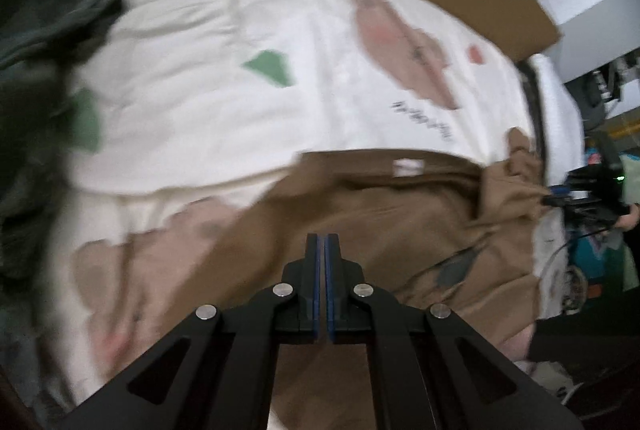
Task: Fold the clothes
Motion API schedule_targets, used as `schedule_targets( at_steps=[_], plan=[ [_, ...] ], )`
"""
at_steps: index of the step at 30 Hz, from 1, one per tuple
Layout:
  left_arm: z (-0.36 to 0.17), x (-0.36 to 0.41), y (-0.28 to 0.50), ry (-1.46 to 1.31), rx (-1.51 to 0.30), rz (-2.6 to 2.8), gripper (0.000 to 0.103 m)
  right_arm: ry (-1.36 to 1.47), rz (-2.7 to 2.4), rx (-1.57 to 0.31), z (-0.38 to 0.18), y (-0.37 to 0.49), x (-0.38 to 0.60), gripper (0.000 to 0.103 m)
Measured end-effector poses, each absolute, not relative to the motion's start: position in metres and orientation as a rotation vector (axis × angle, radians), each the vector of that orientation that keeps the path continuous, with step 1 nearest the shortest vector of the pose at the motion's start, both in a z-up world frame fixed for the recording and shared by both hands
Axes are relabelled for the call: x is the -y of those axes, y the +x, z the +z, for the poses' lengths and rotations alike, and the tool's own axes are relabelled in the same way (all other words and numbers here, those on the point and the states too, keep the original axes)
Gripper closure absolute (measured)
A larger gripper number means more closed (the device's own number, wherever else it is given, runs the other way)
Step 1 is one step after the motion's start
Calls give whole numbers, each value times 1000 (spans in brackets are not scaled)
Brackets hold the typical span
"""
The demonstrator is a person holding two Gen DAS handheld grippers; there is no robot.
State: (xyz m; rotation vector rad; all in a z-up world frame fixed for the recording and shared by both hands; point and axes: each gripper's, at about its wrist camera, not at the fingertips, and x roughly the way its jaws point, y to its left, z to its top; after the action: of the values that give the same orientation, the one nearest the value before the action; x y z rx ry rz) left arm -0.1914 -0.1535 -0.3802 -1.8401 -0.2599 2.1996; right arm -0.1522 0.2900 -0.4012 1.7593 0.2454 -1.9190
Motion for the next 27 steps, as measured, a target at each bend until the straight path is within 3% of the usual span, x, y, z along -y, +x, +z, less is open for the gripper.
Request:
schedule_targets(
  at_steps=[5,15,17,19,20,27],
  plan=[
    [-390,184,-189,-1938,193,2218,102,1759,-1935,-237,-401,-151,-291,94],
    [-433,210,-183,-2101,362,2205,102,1778,-1908,-228,-407,-149,-290,94],
    [-441,213,-180,-2111,399,2194,95,1781,-1900,-234,-408,-148,-289,94],
    [-445,213,-177,-2120,403,2192,59,1784,-1891,-241,-410,-146,-288,94],
    [-447,213,-176,-2122,394,2193,54,1786,-1888,-243,-410,-146,-288,94],
    [-463,216,-166,-2208,371,2137,52,1787,-1881,-260,-412,-145,-287,94]
  ],
)
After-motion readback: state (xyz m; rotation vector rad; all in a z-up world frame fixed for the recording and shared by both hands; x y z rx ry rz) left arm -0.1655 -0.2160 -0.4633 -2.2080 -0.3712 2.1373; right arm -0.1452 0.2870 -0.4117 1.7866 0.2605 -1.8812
